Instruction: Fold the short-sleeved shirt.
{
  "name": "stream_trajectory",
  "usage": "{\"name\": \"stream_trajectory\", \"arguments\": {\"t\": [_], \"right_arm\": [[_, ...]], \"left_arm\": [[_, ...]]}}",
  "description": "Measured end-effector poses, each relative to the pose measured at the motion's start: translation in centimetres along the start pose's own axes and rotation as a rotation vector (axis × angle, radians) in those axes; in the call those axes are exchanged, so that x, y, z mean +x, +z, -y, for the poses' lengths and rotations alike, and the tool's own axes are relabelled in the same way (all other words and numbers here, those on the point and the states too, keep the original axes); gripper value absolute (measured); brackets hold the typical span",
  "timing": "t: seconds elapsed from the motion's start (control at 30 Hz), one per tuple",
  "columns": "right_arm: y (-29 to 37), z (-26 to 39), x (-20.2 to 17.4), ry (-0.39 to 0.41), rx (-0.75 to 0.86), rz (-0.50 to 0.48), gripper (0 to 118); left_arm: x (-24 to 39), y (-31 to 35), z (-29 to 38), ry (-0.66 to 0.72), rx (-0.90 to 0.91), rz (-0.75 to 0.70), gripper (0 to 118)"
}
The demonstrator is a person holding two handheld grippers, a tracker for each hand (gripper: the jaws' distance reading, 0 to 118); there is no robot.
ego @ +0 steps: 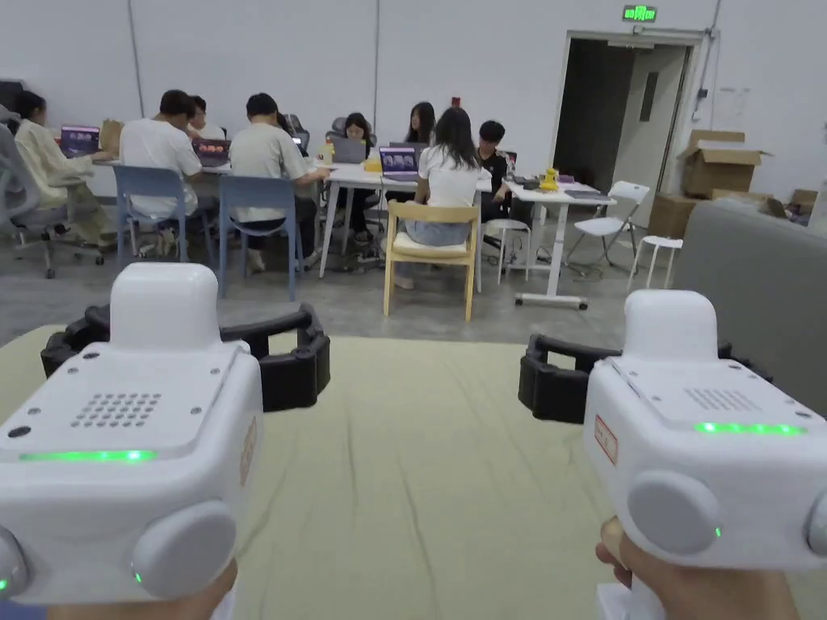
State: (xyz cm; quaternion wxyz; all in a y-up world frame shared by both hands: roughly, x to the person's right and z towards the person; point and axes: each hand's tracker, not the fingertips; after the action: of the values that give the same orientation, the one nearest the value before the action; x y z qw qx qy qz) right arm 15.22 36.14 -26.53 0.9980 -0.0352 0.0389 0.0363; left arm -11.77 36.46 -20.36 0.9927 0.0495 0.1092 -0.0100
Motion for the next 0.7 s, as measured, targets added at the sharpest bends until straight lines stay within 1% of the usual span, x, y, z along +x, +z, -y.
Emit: {"name": "stream_trajectory", "arguments": {"t": [0.07,0.17,0.27,0.37,0.7], "right_arm": [[-0.4,0.2,-0.4,0.013,-0.051,0.019,118],[-0.5,0.6,-0.3,0.001,-0.086,0.009,118],[-1.1,1.3,-0.2,-0.018,-0.098,-0.007,118],[-1.3,1.3,-0.2,-0.020,-0.106,-0.008,118],[-1.4,1.5,-0.2,-0.015,-0.101,-0.008,118]], "left_arm": [[0.1,0.0,0.2,0.000,-0.015,0.001,118],[0.4,0.1,0.6,-0.012,-0.033,0.007,118],[0.9,0.1,1.0,-0.038,-0.046,-0.001,118],[1.2,-0.3,1.3,-0.058,-0.071,-0.006,118],[1.2,-2.2,2.2,-0.031,-0.173,0.006,118]]}}
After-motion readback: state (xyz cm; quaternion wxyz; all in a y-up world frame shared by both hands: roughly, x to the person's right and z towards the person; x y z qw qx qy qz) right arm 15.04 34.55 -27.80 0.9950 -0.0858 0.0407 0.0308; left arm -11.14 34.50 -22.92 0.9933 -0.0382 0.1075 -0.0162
